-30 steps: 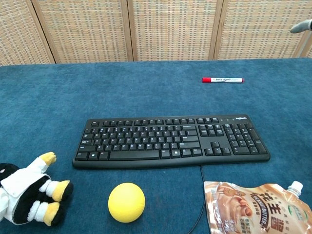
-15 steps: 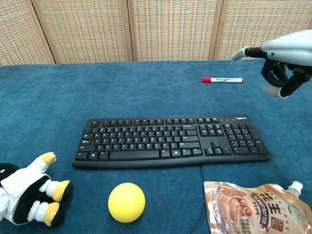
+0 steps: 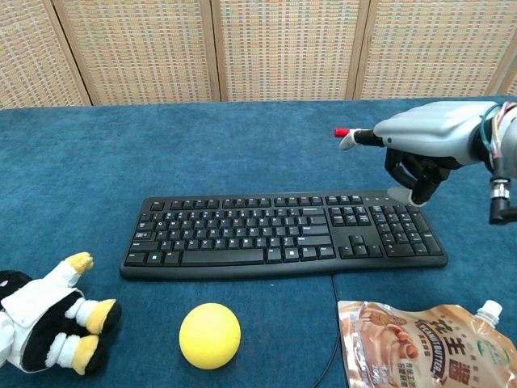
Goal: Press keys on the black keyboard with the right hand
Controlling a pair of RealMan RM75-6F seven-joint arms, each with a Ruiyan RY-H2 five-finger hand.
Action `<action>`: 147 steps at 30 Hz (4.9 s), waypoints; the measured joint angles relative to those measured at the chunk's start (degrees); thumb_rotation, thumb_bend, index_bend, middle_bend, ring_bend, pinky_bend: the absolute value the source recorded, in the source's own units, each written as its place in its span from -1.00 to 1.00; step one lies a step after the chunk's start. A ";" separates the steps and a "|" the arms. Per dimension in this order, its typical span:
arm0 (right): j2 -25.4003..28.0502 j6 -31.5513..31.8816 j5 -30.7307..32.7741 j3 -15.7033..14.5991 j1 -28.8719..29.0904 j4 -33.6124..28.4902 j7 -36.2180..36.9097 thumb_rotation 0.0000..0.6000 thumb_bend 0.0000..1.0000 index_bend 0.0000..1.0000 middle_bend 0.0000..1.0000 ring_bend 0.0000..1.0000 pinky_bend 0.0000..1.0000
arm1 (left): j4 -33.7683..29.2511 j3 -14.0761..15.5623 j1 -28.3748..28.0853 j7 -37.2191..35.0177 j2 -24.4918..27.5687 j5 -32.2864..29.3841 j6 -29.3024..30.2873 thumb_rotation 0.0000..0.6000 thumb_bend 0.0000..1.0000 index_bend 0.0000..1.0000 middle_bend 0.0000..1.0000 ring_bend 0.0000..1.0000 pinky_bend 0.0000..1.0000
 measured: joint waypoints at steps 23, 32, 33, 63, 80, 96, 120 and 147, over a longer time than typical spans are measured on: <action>-5.72 0.43 9.42 -3.74 8.00 5.06 -0.64 1.00 0.03 -0.88 0.44 0.27 -0.15 | 0.06 0.17 -0.21 -0.03 -0.06 -0.01 -0.50 1.00 -0.92 -1.00 -1.00 -1.00 -1.00; -6.48 0.53 11.24 -4.67 9.70 6.60 -0.22 1.00 0.03 -0.88 0.44 0.27 -0.15 | 0.03 0.22 -0.21 -0.07 -0.05 -0.10 -0.60 1.00 -0.93 -1.00 -1.00 -1.00 -1.00; -6.61 0.50 11.36 -4.77 9.89 6.79 -0.25 1.00 0.03 -0.88 0.44 0.27 -0.15 | 0.07 0.21 -0.22 -0.11 -0.05 -0.14 -0.61 1.00 -0.93 -1.00 -1.00 -1.00 -1.00; -11.63 -0.94 16.57 -6.49 15.76 12.58 -0.47 1.00 0.08 -0.83 0.44 0.27 -0.15 | 0.36 -0.09 -0.74 -1.78 0.33 -1.36 -1.92 1.00 -0.92 -1.00 -1.00 -1.00 -1.00; -13.21 -1.49 18.67 -7.20 17.42 14.14 -0.41 1.00 0.09 -0.84 0.44 0.27 -0.15 | 0.28 0.10 -0.78 -1.81 0.34 -1.03 -1.86 1.00 -0.92 -1.00 -1.00 -1.00 -1.00; -14.20 -1.70 20.47 -7.70 19.06 15.01 -0.97 1.00 0.09 -0.83 0.44 0.27 -0.15 | 0.38 0.17 -0.89 -2.16 0.37 -1.10 -2.11 1.00 -0.93 -1.00 -1.00 -1.00 -1.00; -8.32 6.44 16.16 -7.20 19.22 6.52 -2.23 1.00 0.09 -0.83 0.38 0.26 -0.15 | 0.15 0.36 -0.88 -2.13 0.44 -0.80 -2.00 1.00 -0.92 -1.00 -1.00 -1.00 -1.00; 7.94 33.65 -30.87 -20.40 -15.53 9.67 36.91 1.00 -0.70 -1.00 -1.00 -1.00 -0.99 | 0.23 0.36 -0.78 -0.92 -0.28 -0.54 -1.57 1.00 -0.93 -1.00 -1.00 -1.00 -1.00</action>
